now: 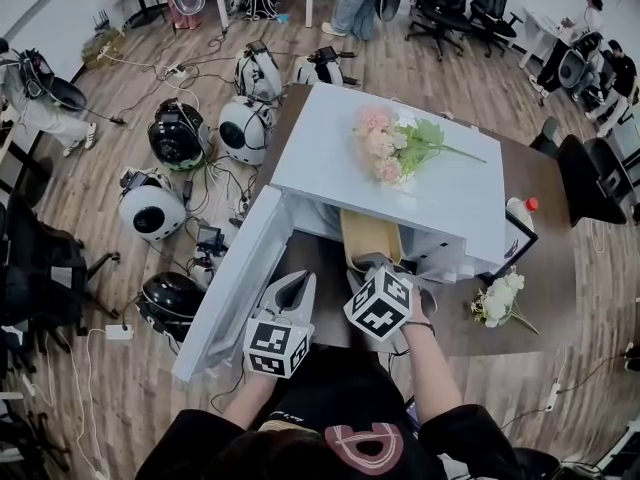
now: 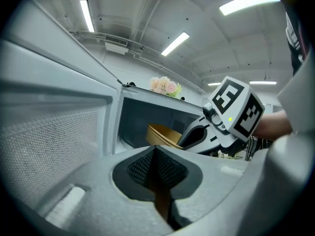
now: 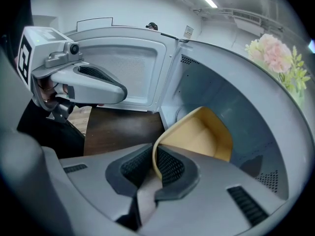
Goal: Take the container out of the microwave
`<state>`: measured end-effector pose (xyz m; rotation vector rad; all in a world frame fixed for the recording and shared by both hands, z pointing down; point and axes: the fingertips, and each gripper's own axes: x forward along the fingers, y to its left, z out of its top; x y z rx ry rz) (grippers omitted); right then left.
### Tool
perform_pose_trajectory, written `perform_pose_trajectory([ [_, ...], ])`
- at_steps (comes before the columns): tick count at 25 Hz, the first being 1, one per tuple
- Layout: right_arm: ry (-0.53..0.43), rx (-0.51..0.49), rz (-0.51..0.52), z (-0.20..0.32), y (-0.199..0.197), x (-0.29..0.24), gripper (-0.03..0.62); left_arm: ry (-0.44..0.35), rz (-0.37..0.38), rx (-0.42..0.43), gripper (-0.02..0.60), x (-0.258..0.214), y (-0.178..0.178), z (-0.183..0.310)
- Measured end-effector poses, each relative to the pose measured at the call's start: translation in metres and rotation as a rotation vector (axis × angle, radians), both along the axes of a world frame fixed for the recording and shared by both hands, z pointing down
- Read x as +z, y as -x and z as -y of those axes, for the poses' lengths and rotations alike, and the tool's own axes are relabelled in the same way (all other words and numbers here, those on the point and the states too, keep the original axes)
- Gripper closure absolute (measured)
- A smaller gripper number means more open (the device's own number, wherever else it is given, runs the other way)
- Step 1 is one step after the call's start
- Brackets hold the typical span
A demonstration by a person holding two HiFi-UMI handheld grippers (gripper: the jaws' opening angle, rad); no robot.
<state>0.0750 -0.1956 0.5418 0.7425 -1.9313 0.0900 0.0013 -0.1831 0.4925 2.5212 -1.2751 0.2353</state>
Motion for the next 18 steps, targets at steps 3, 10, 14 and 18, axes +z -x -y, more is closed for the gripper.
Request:
perform_pose_trajectory([
  [3, -0.001, 0.009, 0.001, -0.006, -0.002, -0.001, 0.559, 0.001, -0.002, 0.004, 0.572, 0.001, 0.0, -0.003],
  [10, 0.007, 0.037, -0.012, -0.026, -0.006, 0.001, 0.56, 0.002, -0.008, 0.025, 0.572, 0.001, -0.006, -0.011],
  [14, 0.02, 0.067, -0.019, -0.038, -0.012, 0.004, 0.56, 0.003, -0.014, 0.051, 0.572, 0.003, -0.013, -0.016],
  [18, 0.024, 0.104, -0.005, -0.046, -0.016, 0.002, 0.56, 0.009, -0.019, 0.058, 0.572, 0.005, -0.018, -0.02],
])
